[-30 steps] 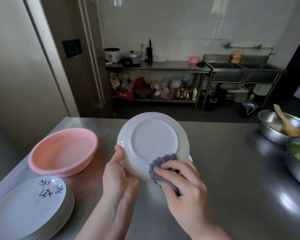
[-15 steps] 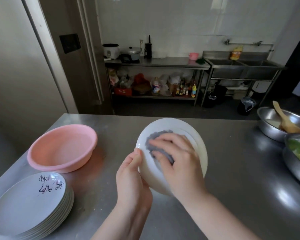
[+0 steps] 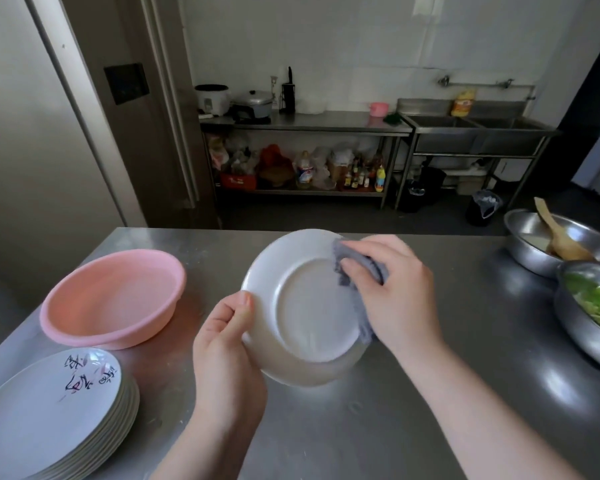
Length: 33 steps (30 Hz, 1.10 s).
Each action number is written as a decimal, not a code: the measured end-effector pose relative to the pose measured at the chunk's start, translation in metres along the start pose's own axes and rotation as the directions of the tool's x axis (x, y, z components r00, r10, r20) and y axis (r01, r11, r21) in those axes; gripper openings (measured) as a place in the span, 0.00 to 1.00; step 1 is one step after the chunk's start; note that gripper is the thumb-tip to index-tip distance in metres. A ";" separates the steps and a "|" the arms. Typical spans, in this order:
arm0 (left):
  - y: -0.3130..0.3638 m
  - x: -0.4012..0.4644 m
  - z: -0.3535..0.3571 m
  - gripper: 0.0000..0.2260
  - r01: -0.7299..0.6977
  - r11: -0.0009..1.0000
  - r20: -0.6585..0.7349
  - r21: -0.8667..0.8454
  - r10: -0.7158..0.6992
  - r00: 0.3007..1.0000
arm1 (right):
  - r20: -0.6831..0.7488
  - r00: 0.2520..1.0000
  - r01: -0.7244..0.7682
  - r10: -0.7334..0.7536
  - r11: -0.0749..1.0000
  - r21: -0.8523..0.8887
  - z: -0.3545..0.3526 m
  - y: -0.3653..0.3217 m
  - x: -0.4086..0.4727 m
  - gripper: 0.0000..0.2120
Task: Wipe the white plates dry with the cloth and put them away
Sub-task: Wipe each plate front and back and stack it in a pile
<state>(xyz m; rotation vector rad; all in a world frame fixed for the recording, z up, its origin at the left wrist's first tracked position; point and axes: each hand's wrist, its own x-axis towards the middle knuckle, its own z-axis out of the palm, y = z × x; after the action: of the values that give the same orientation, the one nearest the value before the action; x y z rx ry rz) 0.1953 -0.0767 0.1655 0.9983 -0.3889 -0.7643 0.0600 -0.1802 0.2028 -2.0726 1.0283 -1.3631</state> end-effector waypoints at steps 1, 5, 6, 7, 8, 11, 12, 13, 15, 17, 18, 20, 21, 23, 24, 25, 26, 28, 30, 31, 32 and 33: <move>0.001 0.002 -0.002 0.07 0.030 0.999 -0.001 -0.030 -0.030 1.000 | -0.002 0.999 -0.033 0.033 0.999 0.027 -0.003 0.007 -0.002 0.11; 0.005 0.010 0.000 0.15 0.142 0.970 -0.067 -0.197 -0.157 0.985 | -0.077 0.992 -0.095 0.104 0.989 0.114 0.004 0.027 -0.036 0.12; 0.005 0.011 0.003 0.13 0.173 0.952 -0.097 -0.252 -0.203 0.974 | -0.114 0.989 -0.085 0.099 0.989 0.123 0.009 0.030 -0.047 0.12; 0.004 0.012 0.005 0.11 0.199 0.933 -0.119 -0.298 -0.243 0.963 | -0.147 0.986 -0.058 0.075 0.992 0.115 0.015 0.031 -0.058 0.12; 0.004 0.013 0.007 0.10 0.220 0.915 -0.133 -0.338 -0.277 0.951 | -0.167 0.985 -0.015 0.030 0.996 0.091 0.020 0.031 -0.067 0.12; 0.001 0.016 0.009 0.10 0.262 0.892 -0.121 -0.367 -0.325 0.938 | -0.131 0.980 0.152 -0.149 0.988 0.011 0.036 0.027 -0.086 0.11; 0.000 0.016 0.010 0.11 0.273 0.894 -0.107 -0.355 -0.329 0.938 | -0.109 0.975 0.194 -0.193 0.981 -0.004 0.039 0.027 -0.088 0.10; -0.002 0.016 0.010 0.11 0.276 0.897 -0.105 -0.346 -0.329 0.938 | -0.092 0.972 0.217 -0.217 0.976 -0.014 0.039 0.028 -0.087 0.11; -0.005 0.016 0.010 0.10 0.262 0.908 -0.127 -0.326 -0.317 0.940 | -0.071 0.972 0.224 -0.224 0.975 -0.010 0.036 0.032 -0.083 0.12; -0.009 0.018 0.008 0.09 0.229 0.934 -0.145 -0.272 -0.275 0.950 | -0.033 0.979 0.204 -0.203 0.978 0.039 0.033 0.036 -0.082 0.12; -0.011 0.019 0.006 0.09 0.200 0.956 -0.150 -0.216 -0.235 0.960 | -0.014 0.986 0.166 -0.165 0.982 0.085 0.032 0.037 -0.082 0.12; -0.016 0.022 0.003 0.10 0.122 0.989 -0.158 -0.088 -0.134 0.978 | -0.019 0.999 0.039 -0.037 0.982 0.186 0.029 0.041 -0.085 0.12; -0.019 0.025 0.001 0.11 0.076 0.997 -0.158 -0.028 -0.079 0.984 | -0.044 0.999 -0.023 0.033 0.976 0.215 0.026 0.044 -0.086 0.13; -0.026 0.029 0.001 0.11 -0.024 0.996 -0.125 0.090 0.035 0.991 | -0.087 0.986 -0.119 0.141 0.968 0.221 0.019 0.053 -0.088 0.14; -0.030 0.033 0.001 0.10 -0.074 0.985 -0.090 0.158 0.089 0.992 | -0.095 0.979 -0.158 0.182 0.964 0.214 0.015 0.057 -0.088 0.15; -0.035 0.037 0.001 0.10 -0.126 0.965 -0.040 0.228 0.139 0.989 | -0.099 0.972 -0.191 0.215 0.959 0.208 0.012 0.061 -0.089 0.15; -0.041 0.042 0.002 0.09 -0.180 0.938 0.021 0.295 0.182 0.983 | -0.103 0.965 -0.217 0.241 0.955 0.205 0.009 0.065 -0.090 0.15; -0.051 0.055 0.005 0.06 -0.287 0.853 0.154 0.436 0.244 0.957 | -0.112 0.951 -0.261 0.289 0.942 0.211 0.006 0.070 -0.092 0.15; -0.062 0.069 0.011 0.06 -0.419 0.691 0.315 0.589 0.281 0.907 | -0.117 0.940 -0.291 0.321 0.931 0.221 0.004 0.075 -0.093 0.15; -0.069 0.076 0.014 0.05 -0.503 0.580 0.410 0.641 0.295 0.863 | -0.121 0.936 -0.298 0.330 0.928 0.223 0.003 0.077 -0.093 0.16; -0.076 0.082 0.017 0.05 -0.590 0.461 0.502 0.663 0.311 0.807 | -0.125 0.934 -0.301 0.335 0.926 0.227 0.002 0.079 -0.093 0.16; -0.084 0.087 0.018 0.05 -0.666 0.351 0.581 0.659 0.325 0.746 | -0.128 0.932 -0.305 0.340 0.923 0.234 0.001 0.080 -0.093 0.16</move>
<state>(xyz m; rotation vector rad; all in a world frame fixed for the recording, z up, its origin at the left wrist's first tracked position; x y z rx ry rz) 0.2107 -0.1778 0.0978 1.5353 -1.4547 -0.0894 0.0119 -0.1570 0.0919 -1.5741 1.1788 -1.4181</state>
